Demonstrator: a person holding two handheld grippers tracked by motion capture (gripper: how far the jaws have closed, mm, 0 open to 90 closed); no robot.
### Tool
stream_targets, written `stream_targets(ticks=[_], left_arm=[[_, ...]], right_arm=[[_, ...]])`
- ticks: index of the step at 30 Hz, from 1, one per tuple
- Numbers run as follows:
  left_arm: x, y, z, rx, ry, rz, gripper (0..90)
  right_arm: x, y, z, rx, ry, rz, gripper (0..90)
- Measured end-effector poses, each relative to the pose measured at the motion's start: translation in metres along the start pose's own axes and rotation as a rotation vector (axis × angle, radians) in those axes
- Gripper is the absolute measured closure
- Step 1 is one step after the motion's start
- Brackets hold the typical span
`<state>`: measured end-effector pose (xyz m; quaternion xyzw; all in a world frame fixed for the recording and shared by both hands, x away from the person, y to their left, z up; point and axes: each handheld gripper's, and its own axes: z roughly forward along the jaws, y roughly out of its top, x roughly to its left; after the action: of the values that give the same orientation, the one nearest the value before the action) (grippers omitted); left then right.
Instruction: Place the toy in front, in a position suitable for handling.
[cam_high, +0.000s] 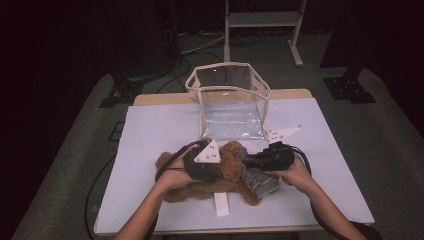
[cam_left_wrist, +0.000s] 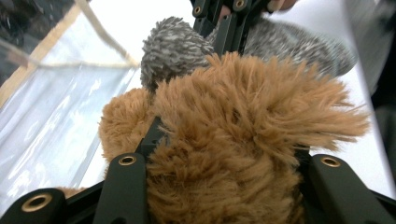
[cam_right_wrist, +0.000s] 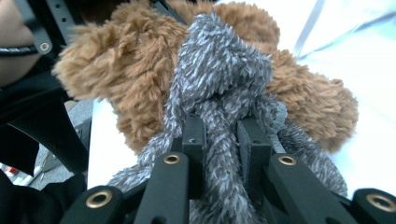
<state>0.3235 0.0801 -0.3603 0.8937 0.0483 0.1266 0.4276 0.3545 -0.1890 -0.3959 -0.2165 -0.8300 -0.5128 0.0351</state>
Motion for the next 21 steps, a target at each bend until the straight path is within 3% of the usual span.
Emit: stream_targets(ticks=[2,4,6,8,12,17,19,21], left_arm=[[0.003,0.006,-0.004,-0.097,-0.037,-0.045,50.5],[0.004,0.008,-0.005,-0.124,-0.055,-0.046,50.5],[0.003,0.013,-0.005,-0.205,-0.09,-0.065,50.5],[0.001,0.019,-0.005,-0.255,-0.112,-0.071,50.4],[0.001,0.027,-0.015,-0.391,-0.154,-0.083,50.4],[0.001,0.021,-0.022,-0.384,-0.151,-0.078,50.2],[0.001,0.016,-0.024,-0.374,-0.145,-0.082,50.2],[0.003,0.006,-0.027,-0.375,-0.146,-0.101,50.1]], right_arm=[[0.005,0.008,-0.016,-0.023,-0.011,-0.023,75.1],[0.011,0.016,-0.03,-0.036,-0.022,-0.051,75.1],[0.015,0.021,-0.037,-0.042,-0.027,-0.063,75.2],[0.027,0.037,-0.057,-0.065,-0.045,-0.114,75.2],[0.043,0.055,-0.075,-0.099,-0.047,-0.172,75.3],[0.047,0.056,-0.076,-0.087,-0.037,-0.181,75.2],[0.045,0.052,-0.071,-0.061,-0.04,-0.179,75.2],[0.041,0.044,-0.061,0.012,-0.052,-0.181,75.2]])
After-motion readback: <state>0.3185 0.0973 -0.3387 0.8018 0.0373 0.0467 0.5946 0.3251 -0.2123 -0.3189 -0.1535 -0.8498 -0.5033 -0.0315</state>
